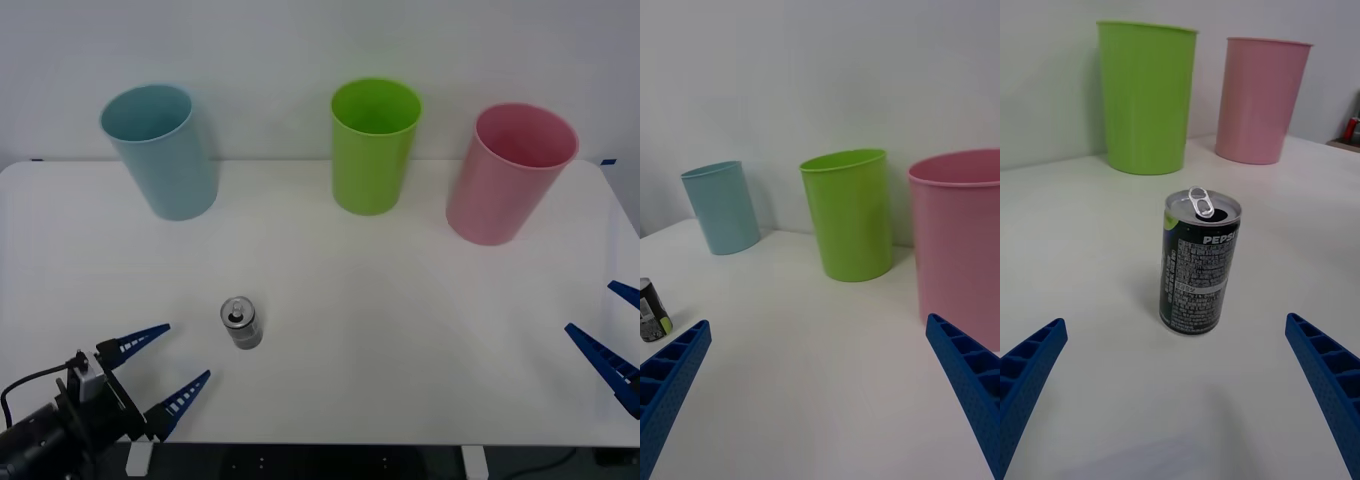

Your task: Grasp the object on the table and drop it into the matching bin: aluminum can to the light blue bin, PET bottle to the pink bin.

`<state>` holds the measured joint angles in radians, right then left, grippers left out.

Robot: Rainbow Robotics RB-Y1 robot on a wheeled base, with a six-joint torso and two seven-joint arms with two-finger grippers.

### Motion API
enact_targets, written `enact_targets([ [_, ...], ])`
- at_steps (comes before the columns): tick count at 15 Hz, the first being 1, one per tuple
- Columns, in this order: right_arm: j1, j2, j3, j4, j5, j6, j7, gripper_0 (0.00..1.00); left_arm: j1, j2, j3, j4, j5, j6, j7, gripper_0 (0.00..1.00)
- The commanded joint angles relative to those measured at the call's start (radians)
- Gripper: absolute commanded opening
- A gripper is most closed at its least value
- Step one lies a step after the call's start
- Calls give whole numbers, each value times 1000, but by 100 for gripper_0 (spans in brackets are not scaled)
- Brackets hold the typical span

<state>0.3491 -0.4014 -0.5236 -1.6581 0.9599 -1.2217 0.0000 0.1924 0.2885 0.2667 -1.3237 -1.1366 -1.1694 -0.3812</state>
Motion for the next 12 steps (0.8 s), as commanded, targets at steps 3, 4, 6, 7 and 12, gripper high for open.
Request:
enact_targets([
  [3,0,0,0,0,0,0,0,100,-30,-48,-14,3,-45,28,-4,100],
  [4,0,0,0,0,0,0,0,100,-33,-51,-26,3,-46,36,-4,100],
  [6,0,0,0,0,0,0,0,100,-39,-54,-47,3,-49,60,-4,100],
  [7,0,0,0,0,0,0,0,100,-44,-54,-61,3,-49,74,-8,100],
  [12,0,0,0,0,0,0,0,100,-93,-60,-86,51,-51,96,-28,100],
])
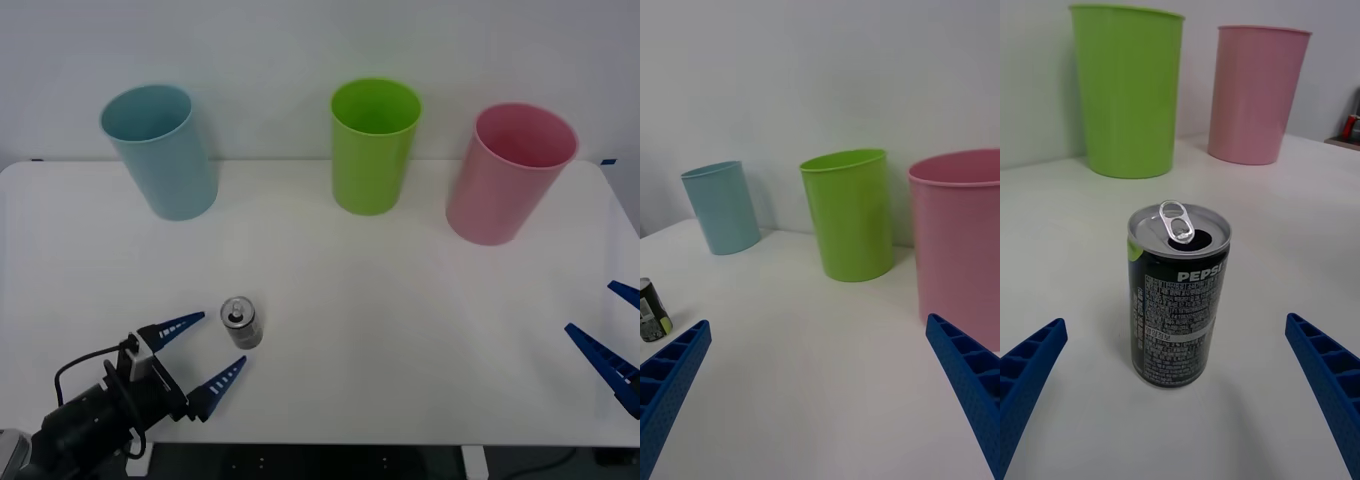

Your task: Grasp the object on the table and drop it into the matching bin: aluminum can to the light blue bin, PET bottle to the pink bin.

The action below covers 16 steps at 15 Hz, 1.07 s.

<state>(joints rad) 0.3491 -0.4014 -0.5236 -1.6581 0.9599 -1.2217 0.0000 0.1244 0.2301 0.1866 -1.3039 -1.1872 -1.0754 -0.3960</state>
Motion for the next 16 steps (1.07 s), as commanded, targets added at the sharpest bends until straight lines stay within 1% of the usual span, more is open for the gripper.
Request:
enact_targets([
  [1,0,0,0,0,0,0,0,100,-39,-2,-6,49,0,2,-24,100],
  [5,0,0,0,0,0,0,0,100,-57,-17,-13,64,-5,15,-41,100],
  [10,0,0,0,0,0,0,0,100,-72,-52,-18,64,-34,51,-53,100],
  [16,0,0,0,0,0,0,0,100,-124,-55,-27,135,-35,58,-78,100],
])
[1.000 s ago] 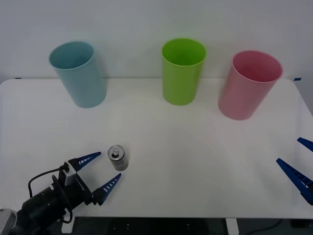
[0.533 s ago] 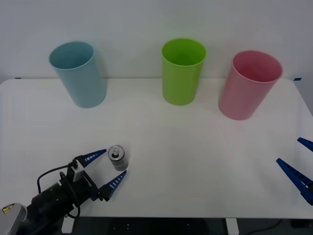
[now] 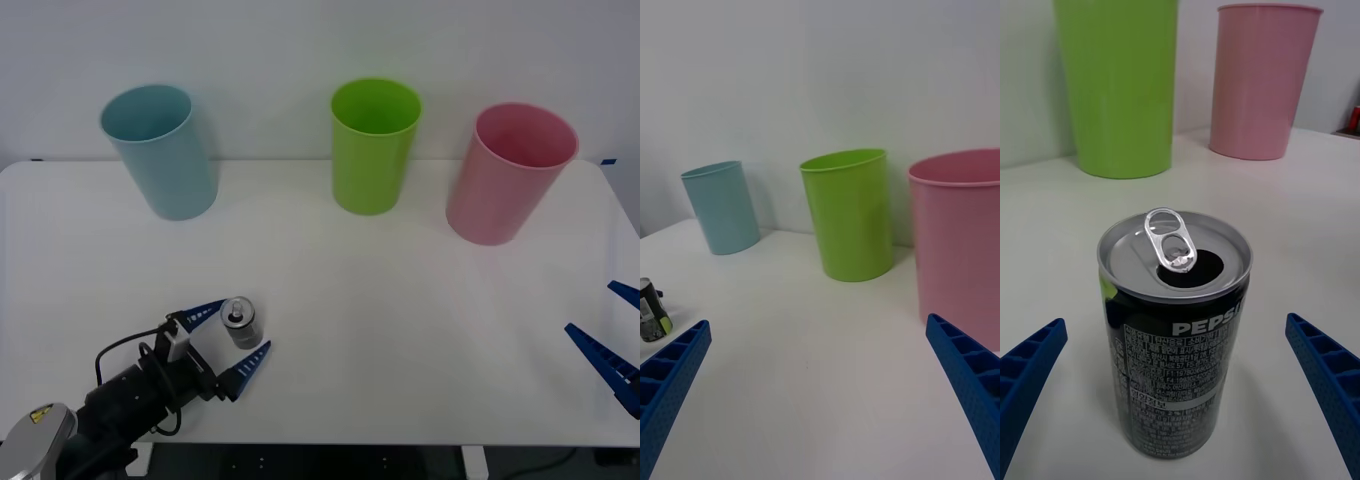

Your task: Grasp the object on the table and drop it into the matching bin: aluminum can to the light blue bin, PET bottle to the pink bin.

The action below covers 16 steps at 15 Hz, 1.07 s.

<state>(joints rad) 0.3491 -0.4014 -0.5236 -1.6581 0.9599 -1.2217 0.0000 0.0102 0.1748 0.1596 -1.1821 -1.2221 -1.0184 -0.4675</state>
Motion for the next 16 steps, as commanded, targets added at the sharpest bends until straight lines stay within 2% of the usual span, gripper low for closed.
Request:
enact_targets([
  [1,0,0,0,0,0,0,0,100,-12,0,-3,15,0,1,-7,100],
  [4,0,0,0,0,0,0,0,100,-12,0,-9,13,0,4,-7,100],
  [5,0,0,0,0,0,0,0,100,-12,2,-9,13,1,3,-7,90],
  [6,0,0,0,0,0,0,0,100,-12,0,-9,13,1,3,-7,67],
  [7,0,0,0,0,0,0,0,100,-13,0,-11,13,1,4,-7,17],
  [9,0,0,0,0,0,0,0,100,-13,0,-17,13,7,14,-7,1],
  [16,0,0,0,0,0,0,0,100,-18,0,-38,13,18,32,0,0],
])
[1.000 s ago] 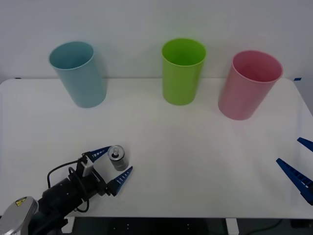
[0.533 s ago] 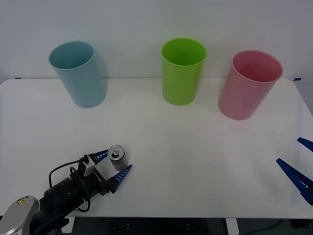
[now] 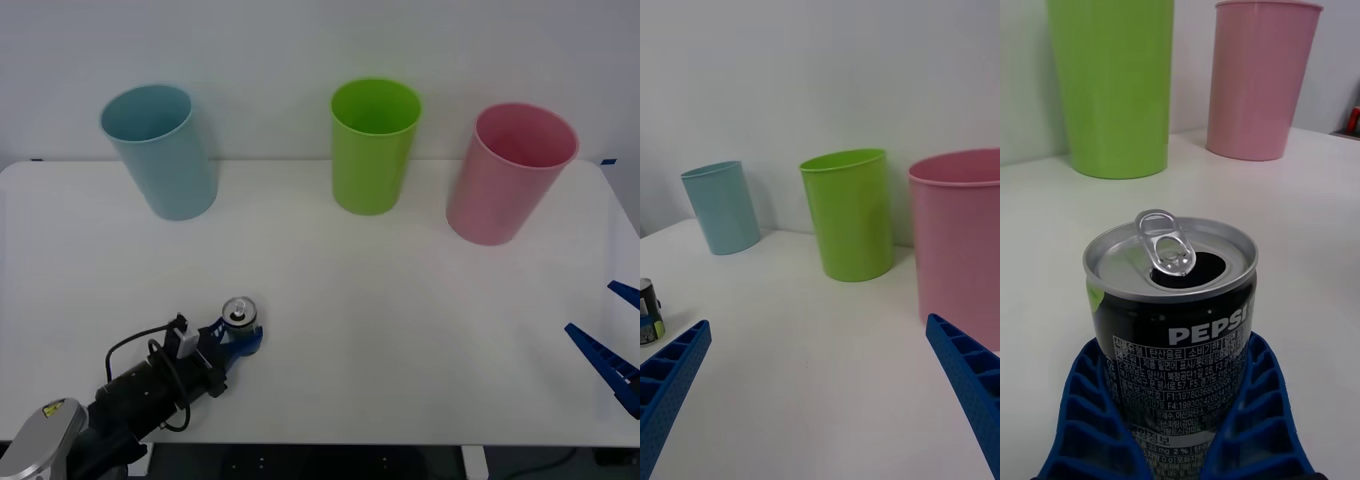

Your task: Grasp the object on the table and drop it into the matching bin: aluminum can to the light blue bin, PET bottle to the pink bin.

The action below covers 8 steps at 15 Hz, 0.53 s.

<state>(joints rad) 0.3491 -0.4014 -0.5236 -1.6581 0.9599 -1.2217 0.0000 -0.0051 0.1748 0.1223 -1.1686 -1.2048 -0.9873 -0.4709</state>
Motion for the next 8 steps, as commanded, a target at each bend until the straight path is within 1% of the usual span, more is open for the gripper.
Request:
enact_targets([
  [1,0,0,0,0,0,0,0,100,-4,0,-1,0,1,6,3,0],
  [4,0,0,0,0,0,0,0,100,-6,2,13,-2,30,6,6,0],
  [8,0,0,0,0,0,0,0,100,-6,2,68,-14,59,6,14,0],
])
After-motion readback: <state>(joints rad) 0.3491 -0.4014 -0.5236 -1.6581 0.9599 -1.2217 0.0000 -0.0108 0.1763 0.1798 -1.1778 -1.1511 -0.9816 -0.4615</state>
